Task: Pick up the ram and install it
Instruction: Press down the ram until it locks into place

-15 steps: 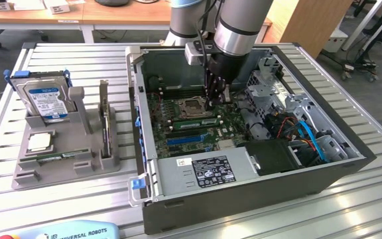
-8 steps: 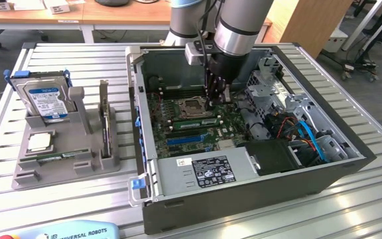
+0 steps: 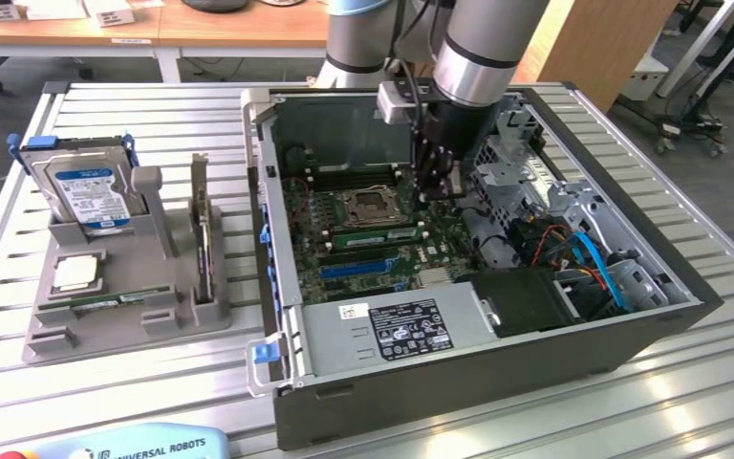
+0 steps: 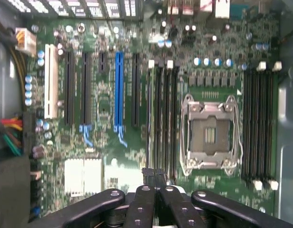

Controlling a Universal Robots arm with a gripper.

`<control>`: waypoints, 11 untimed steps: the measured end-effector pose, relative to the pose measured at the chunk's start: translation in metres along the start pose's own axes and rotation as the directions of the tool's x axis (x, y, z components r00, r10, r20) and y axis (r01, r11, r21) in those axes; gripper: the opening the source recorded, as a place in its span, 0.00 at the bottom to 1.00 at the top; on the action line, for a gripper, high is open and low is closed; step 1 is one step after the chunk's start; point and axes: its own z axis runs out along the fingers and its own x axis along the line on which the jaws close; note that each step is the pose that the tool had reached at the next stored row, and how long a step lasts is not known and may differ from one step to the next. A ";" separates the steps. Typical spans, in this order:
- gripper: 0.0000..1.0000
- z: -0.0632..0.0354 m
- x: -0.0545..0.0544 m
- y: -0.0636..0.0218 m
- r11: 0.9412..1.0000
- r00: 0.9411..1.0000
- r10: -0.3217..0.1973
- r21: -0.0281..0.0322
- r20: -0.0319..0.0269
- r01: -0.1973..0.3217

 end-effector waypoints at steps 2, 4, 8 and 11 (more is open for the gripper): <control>0.10 -0.0003 0.000 -0.0060 1.000 1.000 0.000 0.000 0.000 0.000; 0.10 -0.0006 0.000 -0.0111 1.000 1.000 -0.001 0.000 0.000 0.001; 0.10 -0.0006 0.000 -0.0132 1.000 1.000 -0.001 0.000 0.000 0.001; 0.10 0.0006 0.000 -0.0132 1.000 1.000 -0.001 0.000 0.000 0.001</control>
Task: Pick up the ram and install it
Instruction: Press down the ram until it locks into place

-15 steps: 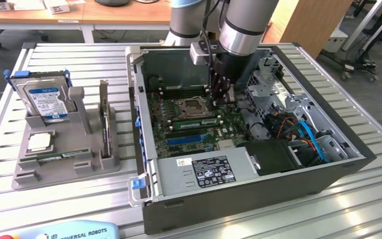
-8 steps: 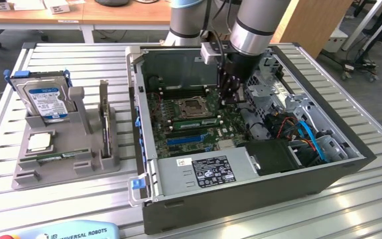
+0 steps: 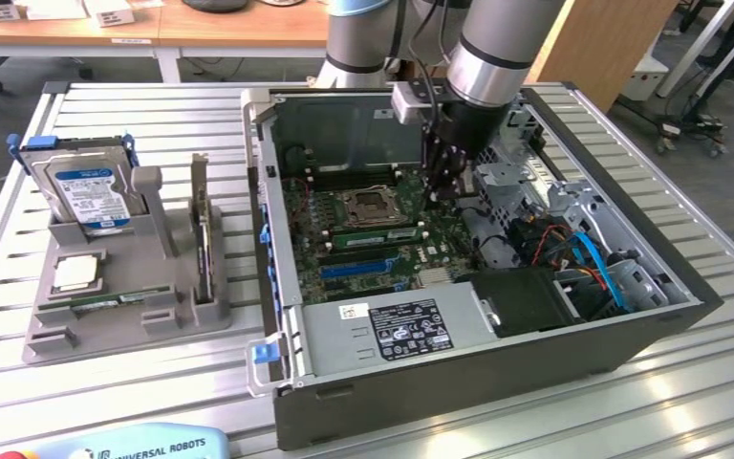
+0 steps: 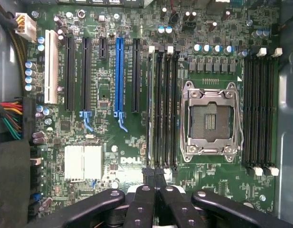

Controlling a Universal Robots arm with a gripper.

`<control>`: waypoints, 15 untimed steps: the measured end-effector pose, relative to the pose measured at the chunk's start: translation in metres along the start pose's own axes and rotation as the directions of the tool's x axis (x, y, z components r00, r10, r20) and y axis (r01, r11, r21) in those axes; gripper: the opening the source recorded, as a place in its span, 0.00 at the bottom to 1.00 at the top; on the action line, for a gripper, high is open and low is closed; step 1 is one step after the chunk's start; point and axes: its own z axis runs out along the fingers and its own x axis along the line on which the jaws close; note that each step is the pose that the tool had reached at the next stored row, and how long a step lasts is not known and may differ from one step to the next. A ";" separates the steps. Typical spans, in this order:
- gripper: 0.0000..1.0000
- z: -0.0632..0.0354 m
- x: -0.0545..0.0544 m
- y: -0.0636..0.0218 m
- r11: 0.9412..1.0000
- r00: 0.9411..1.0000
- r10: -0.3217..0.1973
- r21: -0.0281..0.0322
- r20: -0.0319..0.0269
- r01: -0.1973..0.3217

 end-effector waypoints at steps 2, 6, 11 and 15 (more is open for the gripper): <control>0.10 0.0025 0.000 -0.0001 1.000 1.000 0.000 0.000 0.000 0.000; 0.10 0.0092 0.000 -0.0004 1.000 1.000 0.000 0.000 0.000 0.000; 0.10 0.0165 0.000 -0.0008 1.000 1.000 0.000 0.000 0.000 0.000; 0.10 0.0194 0.001 -0.0009 1.000 1.000 0.000 0.000 0.000 0.000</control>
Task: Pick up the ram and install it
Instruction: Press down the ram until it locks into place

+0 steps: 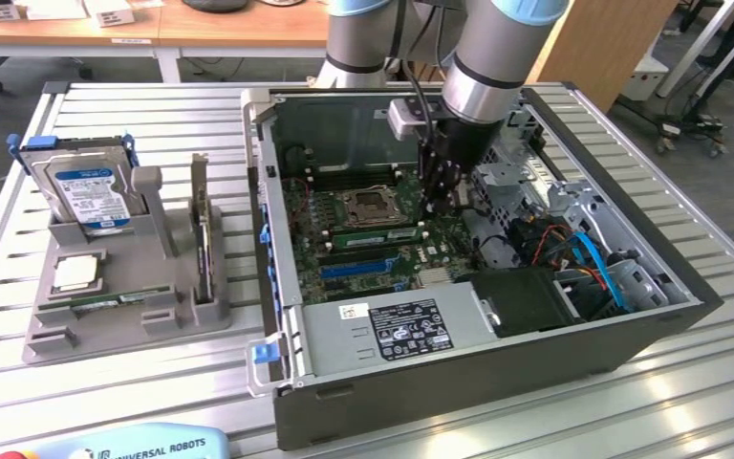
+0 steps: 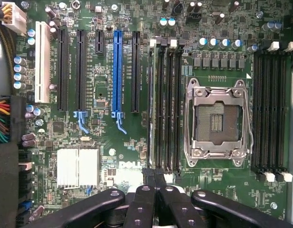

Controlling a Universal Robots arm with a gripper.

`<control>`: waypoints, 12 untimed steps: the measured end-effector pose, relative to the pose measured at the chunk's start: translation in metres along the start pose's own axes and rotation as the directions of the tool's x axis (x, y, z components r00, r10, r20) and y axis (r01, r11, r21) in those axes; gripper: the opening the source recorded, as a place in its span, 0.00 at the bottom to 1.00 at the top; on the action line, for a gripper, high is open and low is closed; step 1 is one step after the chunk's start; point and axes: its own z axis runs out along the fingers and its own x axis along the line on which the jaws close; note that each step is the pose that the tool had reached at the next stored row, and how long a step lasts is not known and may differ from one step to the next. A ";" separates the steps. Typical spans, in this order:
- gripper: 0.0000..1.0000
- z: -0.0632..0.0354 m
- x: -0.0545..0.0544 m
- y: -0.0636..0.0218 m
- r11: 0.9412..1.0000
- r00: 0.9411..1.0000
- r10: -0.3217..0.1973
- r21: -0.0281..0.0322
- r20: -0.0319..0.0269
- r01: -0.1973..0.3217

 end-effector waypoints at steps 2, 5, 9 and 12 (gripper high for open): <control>0.10 0.0000 0.000 0.0000 1.000 1.000 0.000 0.000 0.000 0.000; 0.10 0.0008 -0.002 0.0000 1.000 1.000 0.000 0.000 0.000 0.000; 0.10 0.0011 -0.004 -0.0001 1.000 1.000 0.000 0.000 0.000 0.000; 0.10 0.0016 -0.004 -0.0001 1.000 1.000 0.000 0.000 0.000 0.000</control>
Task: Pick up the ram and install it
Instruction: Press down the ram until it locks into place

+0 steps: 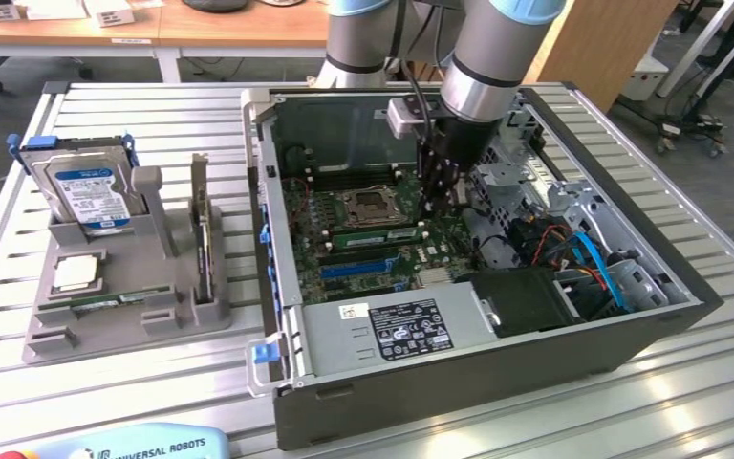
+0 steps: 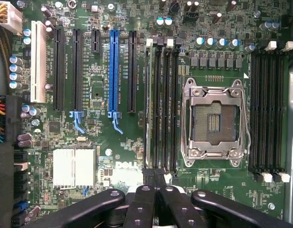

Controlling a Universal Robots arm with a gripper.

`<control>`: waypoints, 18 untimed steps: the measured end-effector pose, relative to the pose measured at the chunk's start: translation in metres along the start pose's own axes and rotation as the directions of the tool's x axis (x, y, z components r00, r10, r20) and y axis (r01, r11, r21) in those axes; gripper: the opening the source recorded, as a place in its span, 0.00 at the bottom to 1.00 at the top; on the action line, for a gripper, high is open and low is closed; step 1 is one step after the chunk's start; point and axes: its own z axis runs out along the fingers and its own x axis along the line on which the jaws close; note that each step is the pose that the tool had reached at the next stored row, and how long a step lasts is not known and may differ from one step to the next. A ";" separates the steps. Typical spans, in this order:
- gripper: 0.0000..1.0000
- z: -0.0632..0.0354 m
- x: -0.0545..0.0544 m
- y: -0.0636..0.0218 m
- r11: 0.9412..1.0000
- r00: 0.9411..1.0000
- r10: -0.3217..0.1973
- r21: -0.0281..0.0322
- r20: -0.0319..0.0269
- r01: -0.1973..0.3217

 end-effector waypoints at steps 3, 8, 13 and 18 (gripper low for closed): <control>0.10 0.0034 0.000 -0.0002 1.000 1.000 0.000 0.000 0.000 0.000; 0.10 0.0074 0.000 -0.0003 1.000 1.000 0.000 0.000 0.000 0.000; 0.10 0.0083 0.000 -0.0004 1.000 1.000 0.000 0.000 0.000 0.000; 0.10 0.0130 0.000 -0.0006 1.000 1.000 0.000 0.000 0.000 0.000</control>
